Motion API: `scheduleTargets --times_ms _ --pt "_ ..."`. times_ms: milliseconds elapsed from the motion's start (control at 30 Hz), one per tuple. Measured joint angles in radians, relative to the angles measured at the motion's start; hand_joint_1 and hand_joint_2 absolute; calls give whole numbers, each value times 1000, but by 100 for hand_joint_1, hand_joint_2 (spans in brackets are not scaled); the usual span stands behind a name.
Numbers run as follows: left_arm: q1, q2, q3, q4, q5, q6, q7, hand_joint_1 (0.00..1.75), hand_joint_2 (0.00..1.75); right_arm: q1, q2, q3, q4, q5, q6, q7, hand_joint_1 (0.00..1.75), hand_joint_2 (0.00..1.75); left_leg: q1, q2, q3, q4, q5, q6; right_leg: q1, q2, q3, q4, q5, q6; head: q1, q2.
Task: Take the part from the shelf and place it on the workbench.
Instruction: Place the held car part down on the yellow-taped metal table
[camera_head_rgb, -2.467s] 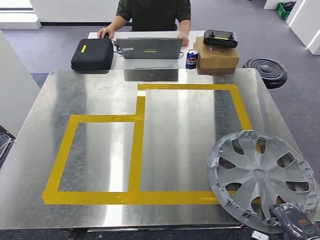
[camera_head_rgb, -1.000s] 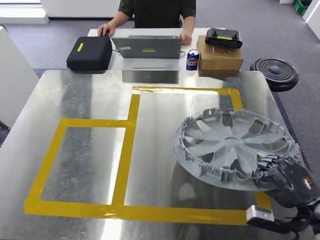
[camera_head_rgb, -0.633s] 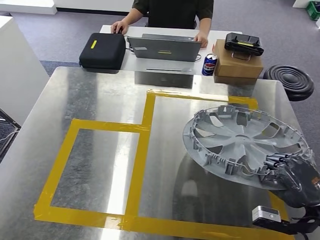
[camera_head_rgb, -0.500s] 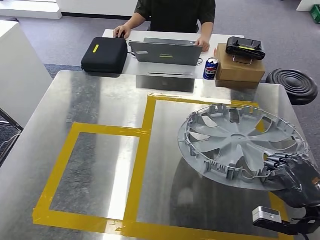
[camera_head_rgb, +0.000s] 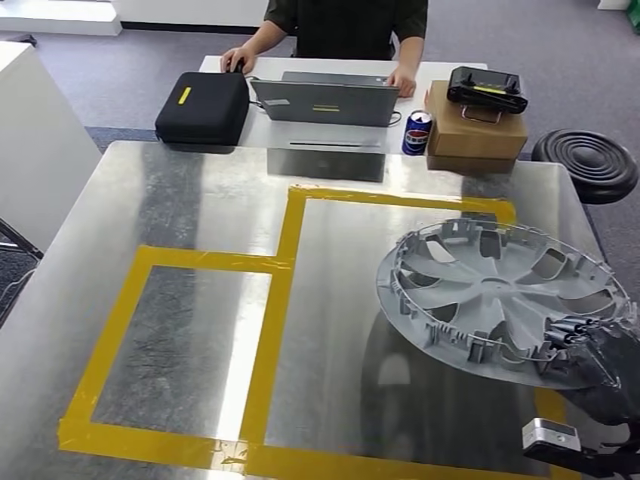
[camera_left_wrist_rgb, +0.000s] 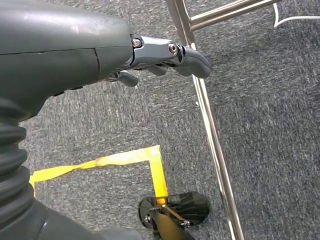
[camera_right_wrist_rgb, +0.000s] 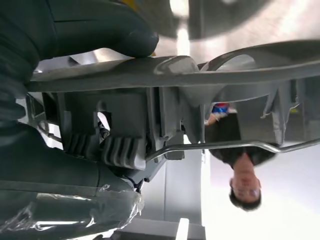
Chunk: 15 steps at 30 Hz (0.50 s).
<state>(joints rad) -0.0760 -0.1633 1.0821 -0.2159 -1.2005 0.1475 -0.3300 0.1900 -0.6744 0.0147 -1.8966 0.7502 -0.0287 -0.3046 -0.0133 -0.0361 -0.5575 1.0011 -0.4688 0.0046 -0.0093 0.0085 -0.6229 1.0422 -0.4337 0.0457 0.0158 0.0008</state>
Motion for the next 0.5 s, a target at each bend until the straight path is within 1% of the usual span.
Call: scheduleTargets --times_ms 133,167,200,267,300,333,400,433,467,500 --pt "-2 -1 -3 0 -20 -7 2 0 175 43 9 -27 97 42 8 -38 175 175 0 0 2 0 0 0 0 1 4 -4 1 0 0 0" --pt "-4 -2 -4 0 -25 -8 6 0 175 44 20 -25 126 66 9 -45 175 175 -1 1 3 0 -1 3 -1 1 7 -9 3 3 0 0" --pt "-8 -3 -6 0 -30 -9 9 0 175 42 35 -18 159 93 6 -50 175 175 0 2 7 -6 0 8 -1 2 12 -17 6 7 0 0" --pt "-16 -8 -9 0 -35 -7 15 0 175 38 66 3 218 134 -15 -52 175 175 4 3 27 -37 13 19 -2 2 17 -22 6 16 2 0" --pt "-19 -11 -10 0 -36 -5 17 0 175 36 79 13 242 141 -26 -50 175 175 8 4 39 -55 20 22 -1 1 8 0 -6 19 4 0" --pt "-21 -12 -10 0 -37 -3 17 0 175 34 90 21 261 143 -34 -47 175 175 10 6 48 -65 25 22 -3 1 -15 45 -28 22 6 0" --pt "-23 -13 -10 0 -40 1 18 0 175 32 107 35 290 142 -43 -38 175 175 11 7 54 -69 24 21 -9 0 -80 169 -79 31 8 0" --pt "-21 -13 -11 0 -41 3 18 0 175 34 114 41 301 141 -44 -34 175 175 13 8 56 -68 21 18 -13 0 -105 212 -89 36 7 0" --pt "-20 -13 -11 0 -42 4 18 0 175 36 119 46 310 141 -45 -31 175 175 15 7 59 -67 17 13 -18 -1 -113 221 -81 42 7 0" --pt "-18 -13 -11 0 -43 6 18 0 175 36 124 51 317 140 -45 -29 175 175 20 6 62 -64 12 7 -23 -1 -98 189 -55 49 7 0"
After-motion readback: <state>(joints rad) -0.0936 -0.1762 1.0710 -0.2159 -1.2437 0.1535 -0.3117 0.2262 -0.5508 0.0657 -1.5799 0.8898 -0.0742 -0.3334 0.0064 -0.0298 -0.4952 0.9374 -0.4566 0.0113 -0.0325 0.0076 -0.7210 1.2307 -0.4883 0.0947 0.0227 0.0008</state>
